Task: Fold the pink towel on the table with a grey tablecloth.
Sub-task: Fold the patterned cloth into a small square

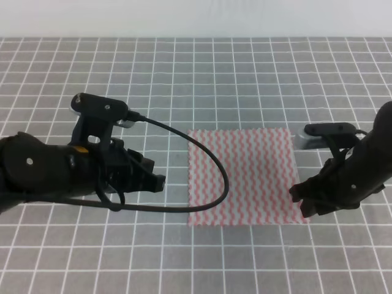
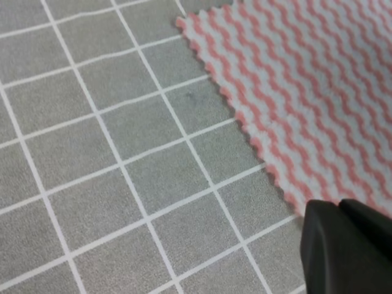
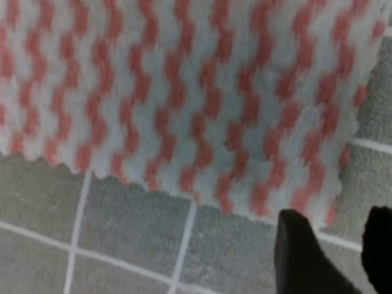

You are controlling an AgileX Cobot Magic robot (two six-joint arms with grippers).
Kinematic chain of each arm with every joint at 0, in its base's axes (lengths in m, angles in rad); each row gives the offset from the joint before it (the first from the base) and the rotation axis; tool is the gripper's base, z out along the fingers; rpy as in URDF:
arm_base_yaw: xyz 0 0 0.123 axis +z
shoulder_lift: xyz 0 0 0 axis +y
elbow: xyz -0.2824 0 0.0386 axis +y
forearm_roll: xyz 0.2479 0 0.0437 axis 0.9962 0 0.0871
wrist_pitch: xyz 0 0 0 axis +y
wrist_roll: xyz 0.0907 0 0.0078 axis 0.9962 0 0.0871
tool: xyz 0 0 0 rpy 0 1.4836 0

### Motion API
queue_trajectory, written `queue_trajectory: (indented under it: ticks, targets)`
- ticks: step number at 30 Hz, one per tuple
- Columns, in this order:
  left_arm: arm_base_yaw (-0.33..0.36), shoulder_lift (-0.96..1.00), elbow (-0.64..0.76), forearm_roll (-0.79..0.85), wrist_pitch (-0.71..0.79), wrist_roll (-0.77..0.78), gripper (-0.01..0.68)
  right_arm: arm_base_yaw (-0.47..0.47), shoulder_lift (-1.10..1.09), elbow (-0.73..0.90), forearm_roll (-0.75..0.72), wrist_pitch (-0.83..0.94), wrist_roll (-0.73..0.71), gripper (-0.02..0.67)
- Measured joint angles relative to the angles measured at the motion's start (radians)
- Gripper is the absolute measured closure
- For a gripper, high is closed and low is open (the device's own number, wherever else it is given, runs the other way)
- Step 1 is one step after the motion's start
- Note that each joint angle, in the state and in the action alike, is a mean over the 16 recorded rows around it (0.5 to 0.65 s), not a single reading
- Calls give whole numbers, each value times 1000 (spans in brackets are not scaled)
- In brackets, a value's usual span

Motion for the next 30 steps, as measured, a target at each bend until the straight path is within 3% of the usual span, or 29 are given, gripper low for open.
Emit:
queue_trajectory:
  ticks: [7,20,30]
  targets:
    - [0,-1,0,0,-11,-1,674,1,47,-3,18,-33,-4,401]
    - [0,0,0,0,-17,-1,674,8,87,-5,41,-47,-17,402]
    - [0,-1,0,0,-19,0,674,24,93,-5,51,-58,-29,467]
